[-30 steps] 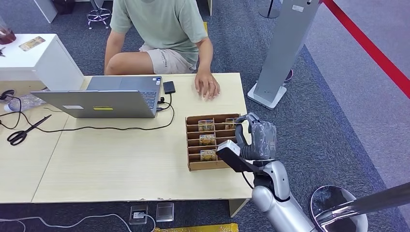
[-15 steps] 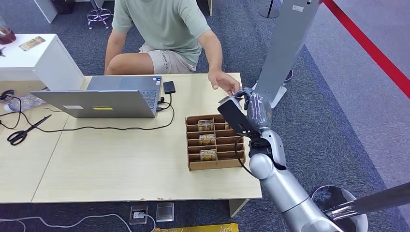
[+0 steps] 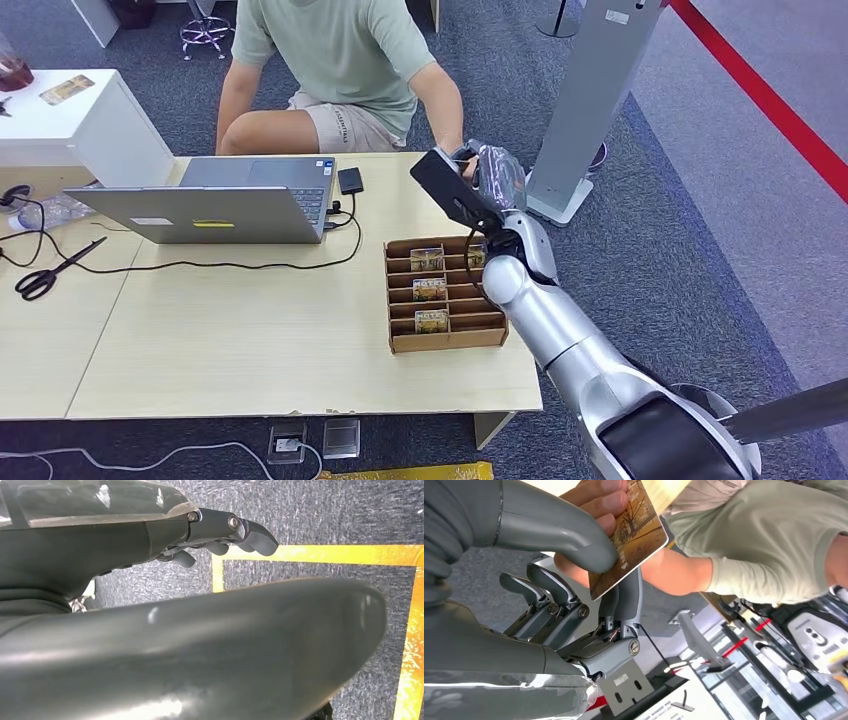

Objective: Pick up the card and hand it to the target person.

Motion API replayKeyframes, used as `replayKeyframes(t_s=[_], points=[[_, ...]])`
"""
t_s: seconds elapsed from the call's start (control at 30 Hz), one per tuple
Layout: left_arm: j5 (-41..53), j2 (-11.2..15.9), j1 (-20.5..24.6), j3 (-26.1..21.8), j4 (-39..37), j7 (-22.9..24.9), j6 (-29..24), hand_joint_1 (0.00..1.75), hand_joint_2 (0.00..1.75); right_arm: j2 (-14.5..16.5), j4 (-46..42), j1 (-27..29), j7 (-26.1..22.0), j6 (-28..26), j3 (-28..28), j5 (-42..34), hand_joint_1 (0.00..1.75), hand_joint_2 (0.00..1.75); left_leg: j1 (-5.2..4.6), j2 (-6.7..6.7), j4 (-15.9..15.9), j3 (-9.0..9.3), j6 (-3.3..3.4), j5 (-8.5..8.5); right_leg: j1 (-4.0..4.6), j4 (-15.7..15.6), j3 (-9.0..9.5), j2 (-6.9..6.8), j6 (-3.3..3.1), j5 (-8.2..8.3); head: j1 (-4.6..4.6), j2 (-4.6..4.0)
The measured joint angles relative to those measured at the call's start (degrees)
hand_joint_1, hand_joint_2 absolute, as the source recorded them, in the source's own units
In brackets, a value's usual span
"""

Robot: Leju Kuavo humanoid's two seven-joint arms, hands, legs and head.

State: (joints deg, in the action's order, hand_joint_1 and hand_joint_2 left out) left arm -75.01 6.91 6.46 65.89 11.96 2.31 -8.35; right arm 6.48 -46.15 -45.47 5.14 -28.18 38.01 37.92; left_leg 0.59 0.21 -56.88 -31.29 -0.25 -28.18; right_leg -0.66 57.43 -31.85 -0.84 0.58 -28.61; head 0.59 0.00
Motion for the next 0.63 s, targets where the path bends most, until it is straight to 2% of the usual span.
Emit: replayKeyframes(t_s=[0.1,0.27,0.4,0.5,0.63], points=[[0.15,0.0,-0.01,0.09,0.0,-0.19,0.71,0.0,0.0,0.65,2.31,-0.32,0.13,-0.41,0.55,0.03,0.0,1.75,0.0,0.0,0.0,0.01,0.0,0.0,0.0,0.0,0.0,0.0,0.0,0.0,-0.02,0.0],[0.28,0.0,-0.04,0.36,0.0,-1.17,1.29,0.0,0.0,1.07,4.52,-0.47,-0.29,-1.38,0.96,-0.26,0.0,1.75,0.0,0.0,-0.01,0.02,0.0,0.0,0.0,0.0,0.0,0.01,0.0,0.01,-0.07,0.0],[-0.19,0.0,-0.06,0.46,0.0,-1.58,1.06,0.0,0.0,0.96,4.55,-0.28,-3.0,-5.88,0.98,-2.0,0.0,1.75,0.0,0.01,-0.01,0.03,0.0,0.0,0.0,0.0,-0.02,0.01,0.0,0.0,-0.07,0.0],[-0.81,0.0,-0.11,0.61,0.0,-1.61,0.79,0.0,0.0,0.49,1.89,1.13,-6.46,-10.3,0.37,-2.31,0.0,1.75,0.0,0.01,-0.01,0.04,0.0,0.0,0.0,-0.01,-0.02,0.02,0.0,0.0,-0.06,0.01],[-1.59,0.0,-0.21,0.7,0.0,-1.52,0.5,0.0,0.0,-0.42,-4.33,4.64,-8.87,-11.62,-1.82,-1.32,0.0,1.75,0.0,0.01,-0.01,0.05,0.0,-0.01,0.0,-0.02,-0.03,0.02,0.0,0.0,-0.04,0.0]])
